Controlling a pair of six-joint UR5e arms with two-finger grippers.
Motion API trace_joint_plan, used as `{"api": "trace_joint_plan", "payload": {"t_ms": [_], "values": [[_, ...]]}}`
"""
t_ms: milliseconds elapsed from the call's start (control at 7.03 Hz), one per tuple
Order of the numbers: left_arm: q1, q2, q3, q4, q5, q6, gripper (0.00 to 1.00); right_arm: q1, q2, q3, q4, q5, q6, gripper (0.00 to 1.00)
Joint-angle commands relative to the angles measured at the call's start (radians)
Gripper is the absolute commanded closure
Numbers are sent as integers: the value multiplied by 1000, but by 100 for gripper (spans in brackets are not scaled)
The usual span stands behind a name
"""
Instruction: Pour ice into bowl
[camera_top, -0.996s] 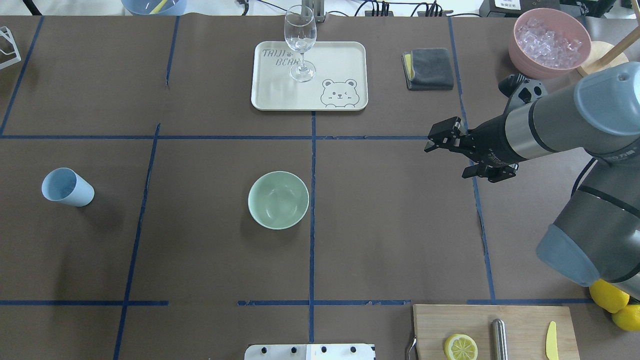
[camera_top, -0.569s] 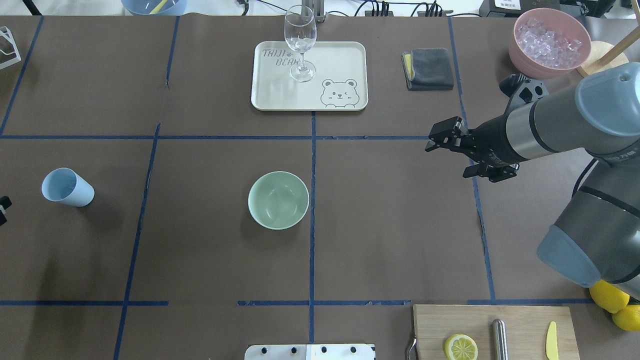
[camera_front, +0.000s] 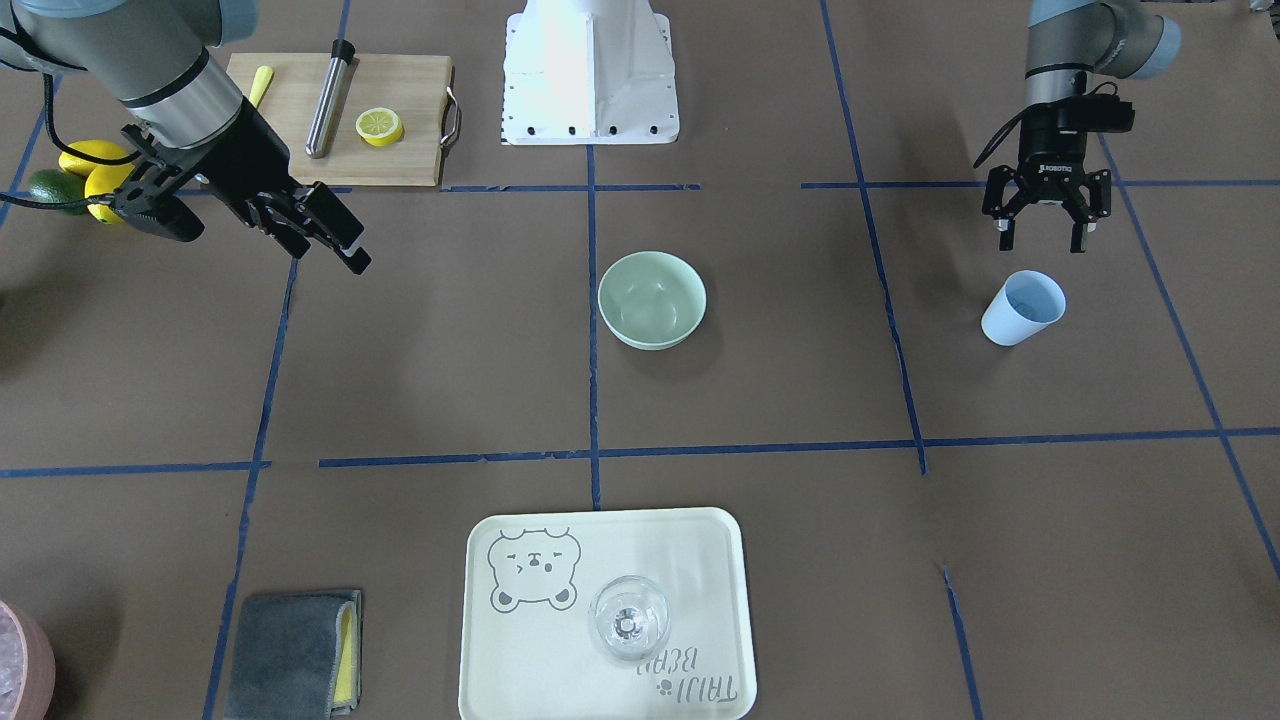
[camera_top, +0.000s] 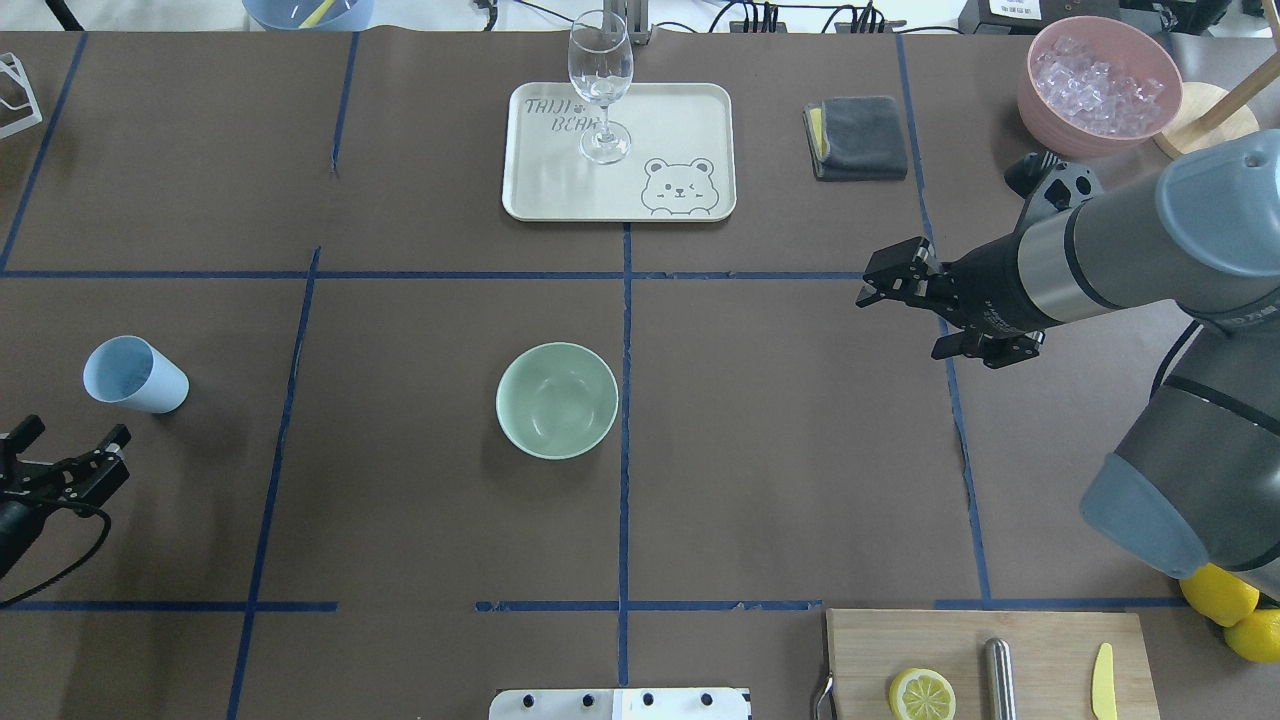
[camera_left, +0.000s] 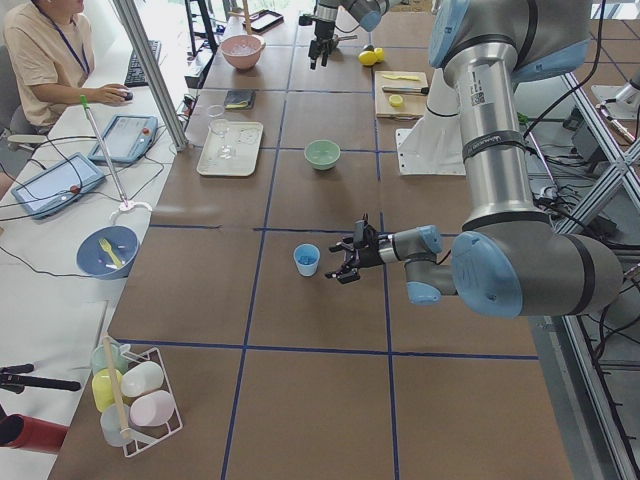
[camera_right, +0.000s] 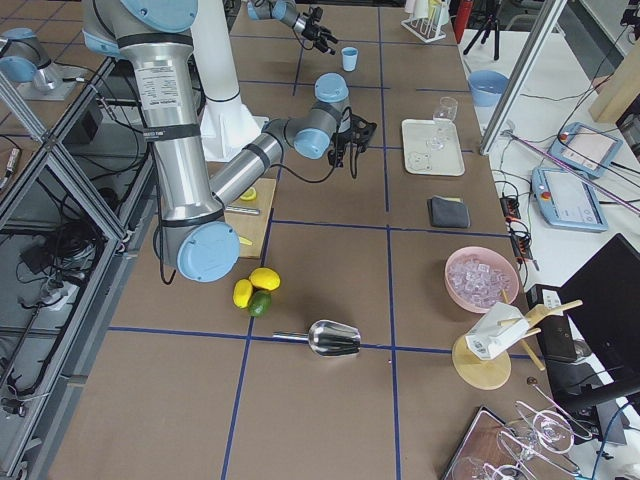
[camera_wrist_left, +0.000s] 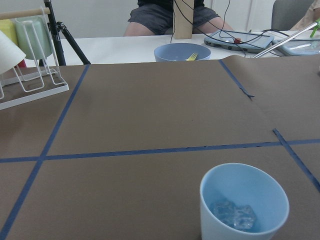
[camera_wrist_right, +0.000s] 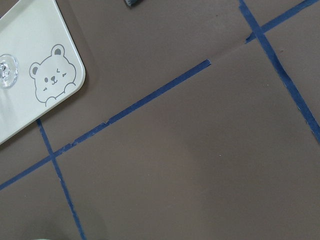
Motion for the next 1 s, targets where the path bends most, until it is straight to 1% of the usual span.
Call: {"api": "trace_joint_plan", "payload": {"t_ms": [0,142,284,569,853], "values": [[10,-111,120,3,99,-26,1,0,-4,-1,0,-1,0,0],[10,-115,139,3,131,-58,1,0,-4,0,0,-1,0,0],[10,-147,152,3,142,-62,1,0,-2,2,0,-1,0,0],[4,-187,180,4,142,-63,1,0,-2,5,2,-1,0,0],[-35,-189,214,8,142,-85,1,0,-2,3,0,-1,0,0]]}}
